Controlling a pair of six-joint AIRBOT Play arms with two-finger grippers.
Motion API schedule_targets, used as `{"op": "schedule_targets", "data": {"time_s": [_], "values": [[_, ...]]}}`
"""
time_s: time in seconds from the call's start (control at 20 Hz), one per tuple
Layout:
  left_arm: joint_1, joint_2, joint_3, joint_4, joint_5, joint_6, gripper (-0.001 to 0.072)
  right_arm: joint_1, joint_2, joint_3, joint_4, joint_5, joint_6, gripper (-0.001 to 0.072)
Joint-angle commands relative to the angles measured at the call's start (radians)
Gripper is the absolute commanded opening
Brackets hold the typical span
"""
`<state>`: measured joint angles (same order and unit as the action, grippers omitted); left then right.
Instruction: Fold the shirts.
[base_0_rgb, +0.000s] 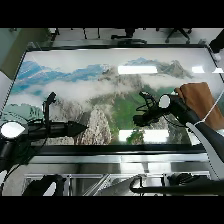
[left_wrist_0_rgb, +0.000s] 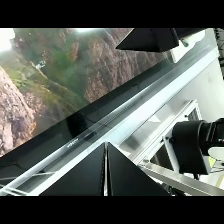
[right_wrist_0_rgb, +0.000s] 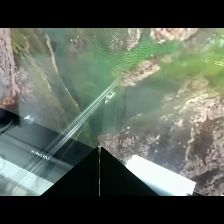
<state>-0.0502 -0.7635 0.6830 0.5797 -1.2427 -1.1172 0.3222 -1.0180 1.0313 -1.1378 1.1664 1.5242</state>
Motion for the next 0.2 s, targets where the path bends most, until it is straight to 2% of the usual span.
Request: {"op": "schedule_targets", "data": {"time_s": [0.0, 0.15], "values": [[-0.001, 0.006, -0.007, 0.002, 0.013, -0.002, 0.0012, 0.003, 0.002, -0.002, 0.000, -0.003, 0.005, 0.0013], [-0.001, 0.006, -0.007, 0.002, 0.013, -0.002, 0.0012, 0.003, 0.002, -0.002, 0.000, -0.003, 0.005, 0.0013]]}}
